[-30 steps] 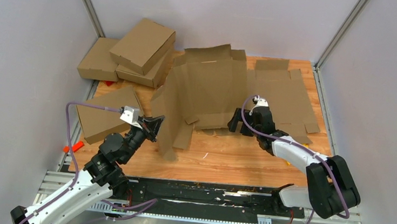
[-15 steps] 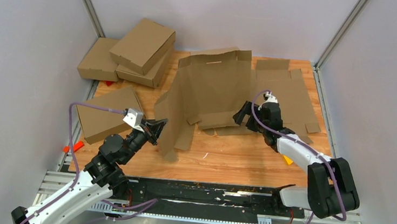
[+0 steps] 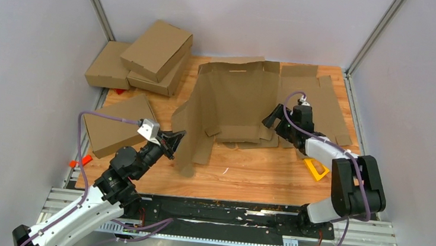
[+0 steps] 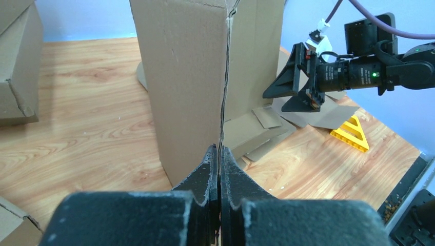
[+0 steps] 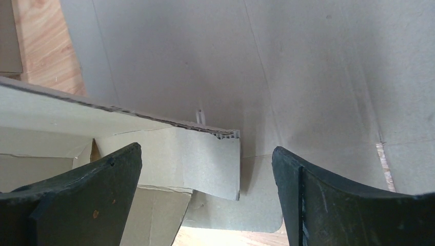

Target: Fold the paper box

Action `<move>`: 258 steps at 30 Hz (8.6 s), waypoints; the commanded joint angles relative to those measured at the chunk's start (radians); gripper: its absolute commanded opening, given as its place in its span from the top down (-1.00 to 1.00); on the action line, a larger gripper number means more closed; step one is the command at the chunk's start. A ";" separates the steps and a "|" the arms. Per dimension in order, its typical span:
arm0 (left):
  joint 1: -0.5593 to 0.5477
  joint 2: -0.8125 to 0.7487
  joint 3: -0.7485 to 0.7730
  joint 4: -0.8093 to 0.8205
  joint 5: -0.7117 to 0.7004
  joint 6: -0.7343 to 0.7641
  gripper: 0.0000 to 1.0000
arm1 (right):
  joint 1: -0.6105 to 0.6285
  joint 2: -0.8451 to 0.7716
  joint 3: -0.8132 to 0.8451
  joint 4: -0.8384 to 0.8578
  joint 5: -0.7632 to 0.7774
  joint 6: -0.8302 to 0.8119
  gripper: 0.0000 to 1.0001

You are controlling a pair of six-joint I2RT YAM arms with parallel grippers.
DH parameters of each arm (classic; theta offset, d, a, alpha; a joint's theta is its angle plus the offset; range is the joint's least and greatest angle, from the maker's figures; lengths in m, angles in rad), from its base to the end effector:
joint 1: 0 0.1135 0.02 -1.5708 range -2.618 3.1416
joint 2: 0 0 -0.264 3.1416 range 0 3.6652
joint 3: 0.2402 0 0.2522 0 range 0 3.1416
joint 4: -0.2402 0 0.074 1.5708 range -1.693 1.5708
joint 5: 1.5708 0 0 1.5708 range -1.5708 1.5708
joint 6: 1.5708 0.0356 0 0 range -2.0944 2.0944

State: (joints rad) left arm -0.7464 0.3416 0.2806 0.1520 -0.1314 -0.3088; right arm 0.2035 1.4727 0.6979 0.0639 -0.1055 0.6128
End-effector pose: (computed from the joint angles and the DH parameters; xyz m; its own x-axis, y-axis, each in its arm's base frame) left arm 0.0973 -0.0837 0.2568 -0.1119 -0.3069 -0.9451 0.5703 0.7590 -0.3140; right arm 0.2872 0.0631 0.1763 -0.6833 0.4430 -0.5804 0.1392 0.8594 0.4921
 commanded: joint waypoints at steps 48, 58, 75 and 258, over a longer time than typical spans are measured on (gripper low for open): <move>-0.006 0.116 0.028 0.011 0.101 0.023 1.00 | 0.020 -0.090 -0.113 0.184 -0.103 0.089 -0.31; -0.005 0.118 0.032 0.016 0.105 0.025 1.00 | 0.023 -0.075 -0.057 0.131 -0.094 -0.034 -0.81; -0.006 0.117 0.032 0.012 0.089 0.054 1.00 | 0.030 -0.009 -0.051 0.226 -0.135 -0.317 -1.00; 0.173 0.466 0.400 -0.161 0.133 0.096 1.00 | 0.021 -0.652 -0.114 -0.497 0.173 -0.117 -0.92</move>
State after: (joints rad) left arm -0.5358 0.9283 0.7834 -0.1562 0.0391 -0.2535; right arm 0.2424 0.8421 0.5869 -0.5766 0.1429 0.6037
